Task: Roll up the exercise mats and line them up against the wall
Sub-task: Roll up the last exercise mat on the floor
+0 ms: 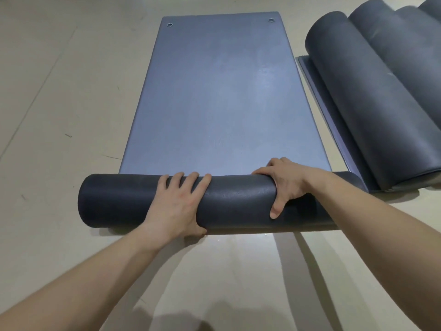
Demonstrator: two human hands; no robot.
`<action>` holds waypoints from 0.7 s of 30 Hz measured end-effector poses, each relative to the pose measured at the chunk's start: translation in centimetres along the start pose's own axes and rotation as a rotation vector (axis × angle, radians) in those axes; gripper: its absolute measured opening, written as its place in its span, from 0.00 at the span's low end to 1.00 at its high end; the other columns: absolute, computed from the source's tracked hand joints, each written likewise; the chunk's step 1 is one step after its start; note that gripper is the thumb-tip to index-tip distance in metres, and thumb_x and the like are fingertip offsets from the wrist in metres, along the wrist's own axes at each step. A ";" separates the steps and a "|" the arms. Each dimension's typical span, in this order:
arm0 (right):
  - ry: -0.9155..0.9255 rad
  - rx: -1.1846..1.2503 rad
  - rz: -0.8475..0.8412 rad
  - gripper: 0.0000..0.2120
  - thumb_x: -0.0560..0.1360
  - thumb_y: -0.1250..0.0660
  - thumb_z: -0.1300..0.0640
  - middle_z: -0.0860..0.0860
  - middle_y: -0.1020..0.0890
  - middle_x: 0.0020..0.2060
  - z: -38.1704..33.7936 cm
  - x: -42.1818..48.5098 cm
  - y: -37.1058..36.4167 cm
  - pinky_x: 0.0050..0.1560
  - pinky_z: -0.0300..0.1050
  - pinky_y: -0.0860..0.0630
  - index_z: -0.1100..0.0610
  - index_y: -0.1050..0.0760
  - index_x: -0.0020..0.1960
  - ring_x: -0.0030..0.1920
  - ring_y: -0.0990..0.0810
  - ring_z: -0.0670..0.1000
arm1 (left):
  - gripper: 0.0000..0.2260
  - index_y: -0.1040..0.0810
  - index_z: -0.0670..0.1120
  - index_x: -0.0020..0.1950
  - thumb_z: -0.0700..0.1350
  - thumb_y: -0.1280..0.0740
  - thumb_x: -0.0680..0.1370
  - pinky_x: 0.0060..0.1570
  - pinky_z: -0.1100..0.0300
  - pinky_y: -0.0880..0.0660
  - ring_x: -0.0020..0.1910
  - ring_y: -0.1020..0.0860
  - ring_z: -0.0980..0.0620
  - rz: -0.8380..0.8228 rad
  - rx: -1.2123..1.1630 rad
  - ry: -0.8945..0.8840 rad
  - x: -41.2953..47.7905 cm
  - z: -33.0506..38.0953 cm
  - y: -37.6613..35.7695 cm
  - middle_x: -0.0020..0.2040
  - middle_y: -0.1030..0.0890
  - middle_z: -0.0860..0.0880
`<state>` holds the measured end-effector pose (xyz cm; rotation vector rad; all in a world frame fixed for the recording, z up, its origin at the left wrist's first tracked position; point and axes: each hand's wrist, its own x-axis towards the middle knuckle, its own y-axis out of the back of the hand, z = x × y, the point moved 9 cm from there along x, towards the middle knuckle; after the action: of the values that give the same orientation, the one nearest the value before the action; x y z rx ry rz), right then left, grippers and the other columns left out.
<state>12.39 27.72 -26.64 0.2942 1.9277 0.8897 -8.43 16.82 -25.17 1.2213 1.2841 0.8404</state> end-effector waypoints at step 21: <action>-0.002 -0.107 0.106 0.43 0.60 0.20 0.35 0.44 0.21 0.58 -4.1 -1.4 3.5 0.60 0.54 0.22 0.38 0.34 0.71 0.55 0.22 0.52 | 0.41 0.41 0.58 0.77 0.61 0.28 0.68 0.50 0.52 0.26 0.54 0.22 0.48 -0.019 -0.088 0.016 1.8 -2.9 3.9 0.63 0.23 0.53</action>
<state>9.03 27.55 -22.17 0.3358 1.8689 1.0585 -10.33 19.87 -21.49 1.1335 1.2564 0.8850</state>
